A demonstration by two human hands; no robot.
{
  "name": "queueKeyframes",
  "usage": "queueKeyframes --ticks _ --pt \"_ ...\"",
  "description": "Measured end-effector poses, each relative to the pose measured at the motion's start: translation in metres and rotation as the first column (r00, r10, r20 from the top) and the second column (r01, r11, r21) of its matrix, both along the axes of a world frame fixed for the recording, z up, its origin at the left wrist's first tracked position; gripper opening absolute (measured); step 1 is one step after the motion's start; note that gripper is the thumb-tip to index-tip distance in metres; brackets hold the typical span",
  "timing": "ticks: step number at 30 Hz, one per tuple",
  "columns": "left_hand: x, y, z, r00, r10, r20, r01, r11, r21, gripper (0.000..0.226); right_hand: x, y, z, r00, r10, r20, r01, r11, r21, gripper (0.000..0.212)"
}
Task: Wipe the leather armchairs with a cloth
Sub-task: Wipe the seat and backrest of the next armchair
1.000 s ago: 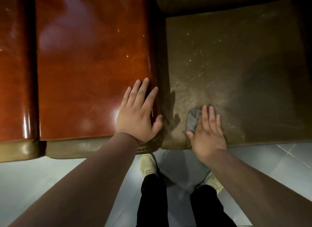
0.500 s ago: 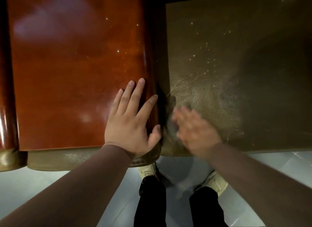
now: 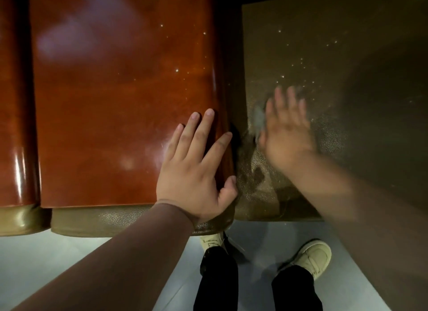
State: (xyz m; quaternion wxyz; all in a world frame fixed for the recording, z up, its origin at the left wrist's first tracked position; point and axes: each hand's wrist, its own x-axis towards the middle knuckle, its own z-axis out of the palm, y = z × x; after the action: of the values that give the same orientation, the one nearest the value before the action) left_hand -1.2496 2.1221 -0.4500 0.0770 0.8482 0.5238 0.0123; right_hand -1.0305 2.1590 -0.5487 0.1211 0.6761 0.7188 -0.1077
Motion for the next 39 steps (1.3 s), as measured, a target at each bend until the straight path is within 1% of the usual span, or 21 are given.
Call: queueKeyframes --ticks 1,2,4,6,9,11,12,14,15,17,20,22,24,26,28,29,31,33,35,37,39 --pt "-0.001 -0.001 -0.001 1.0 0.006 -0.003 -0.006 1.0 -0.002 0.074 -0.006 0.011 0.001 0.995 -0.102 0.002 0.102 0.994 -0.037 0.077" --pt "-0.003 -0.002 -0.001 1.0 0.012 -0.012 -0.012 1.0 0.0 0.074 -0.015 0.008 -0.003 0.996 -0.081 -0.035 0.08 0.996 -0.034 0.079" --pt "-0.005 -0.004 -0.001 0.999 0.014 -0.03 -0.014 1.0 -0.006 0.075 -0.025 -0.033 -0.009 0.973 0.164 -0.162 -0.181 0.979 -0.094 0.074" --pt "-0.004 -0.004 -0.001 1.0 0.008 -0.028 -0.009 1.0 -0.014 0.076 -0.021 -0.089 -0.003 0.883 0.349 -0.315 -0.384 0.921 -0.057 0.068" --pt "-0.002 0.0 0.001 1.0 0.007 -0.014 -0.007 1.0 -0.006 0.077 0.004 -0.071 0.0 0.805 0.541 -0.244 -0.57 0.819 -0.069 0.072" --pt "0.0 0.001 0.001 1.0 0.007 -0.008 -0.007 1.0 -0.002 0.076 0.008 -0.019 -0.002 0.849 0.52 -0.097 -0.527 0.847 -0.071 0.072" --pt "0.001 0.001 0.002 1.0 0.007 -0.006 -0.007 1.0 -0.004 0.075 0.008 0.006 -0.005 0.909 0.416 -0.039 -0.417 0.907 -0.052 0.072" --pt "0.0 -0.001 0.0 1.0 0.009 -0.013 -0.009 1.0 -0.002 0.076 -0.002 0.029 -0.004 0.99 0.14 -0.028 -0.14 0.99 -0.006 0.072" --pt "0.0 -0.002 0.0 1.0 0.006 -0.02 -0.007 1.0 -0.007 0.076 -0.011 0.022 -0.003 0.992 0.088 -0.09 -0.089 0.996 -0.01 0.072" --pt "-0.003 -0.002 0.001 1.0 0.008 -0.029 -0.008 1.0 -0.015 0.077 -0.022 -0.028 -0.002 0.97 0.195 -0.142 -0.206 0.976 -0.071 0.078" --pt "-0.004 -0.002 0.003 1.0 0.01 -0.029 -0.011 1.0 -0.017 0.077 -0.003 -0.111 -0.002 0.842 0.467 -0.271 -0.483 0.875 0.009 0.067" --pt "-0.004 -0.001 0.003 1.0 0.013 -0.015 -0.013 1.0 -0.006 0.077 0.026 -0.094 -0.008 0.802 0.56 -0.209 -0.567 0.823 0.028 0.062" --pt "-0.002 -0.001 0.001 1.0 0.007 -0.019 -0.007 1.0 -0.005 0.077 0.043 -0.046 -0.009 0.894 0.433 -0.115 -0.422 0.9 0.111 0.06" --pt "-0.001 -0.003 0.001 1.0 0.014 -0.011 -0.014 1.0 -0.013 0.077 0.049 -0.003 -0.004 0.995 0.041 -0.094 -0.031 0.994 0.102 0.063" --pt "-0.001 -0.002 0.002 1.0 0.013 -0.008 -0.013 1.0 -0.01 0.077 0.028 0.009 0.002 0.971 -0.202 -0.127 0.213 0.974 0.076 0.066" --pt "-0.001 -0.002 0.001 1.0 0.01 -0.012 -0.01 1.0 -0.015 0.077 0.012 -0.001 0.001 0.983 -0.157 -0.093 0.162 0.985 0.057 0.069" --pt "-0.005 -0.004 0.001 1.0 0.012 -0.013 -0.013 1.0 -0.022 0.077 -0.02 -0.051 -0.002 0.977 0.182 -0.114 -0.186 0.982 -0.021 0.077" --pt "-0.006 -0.004 0.001 1.0 0.009 -0.009 -0.009 1.0 -0.005 0.078 -0.015 -0.083 -0.001 0.862 0.46 -0.212 -0.48 0.876 -0.052 0.071" --pt "-0.004 -0.004 0.002 1.0 0.003 -0.003 -0.003 1.0 -0.003 0.078 0.017 -0.055 -0.002 0.805 0.568 -0.173 -0.577 0.816 -0.005 0.064" --pt "-0.003 -0.002 0.0 1.0 0.003 -0.005 -0.003 1.0 -0.003 0.078 0.047 -0.008 -0.006 0.919 0.39 -0.055 -0.382 0.918 0.107 0.061" --pt "-0.002 -0.004 -0.001 1.0 0.008 -0.014 -0.008 1.0 -0.012 0.078 0.068 0.032 -0.002 0.998 -0.035 -0.049 0.038 0.997 0.063 0.064"
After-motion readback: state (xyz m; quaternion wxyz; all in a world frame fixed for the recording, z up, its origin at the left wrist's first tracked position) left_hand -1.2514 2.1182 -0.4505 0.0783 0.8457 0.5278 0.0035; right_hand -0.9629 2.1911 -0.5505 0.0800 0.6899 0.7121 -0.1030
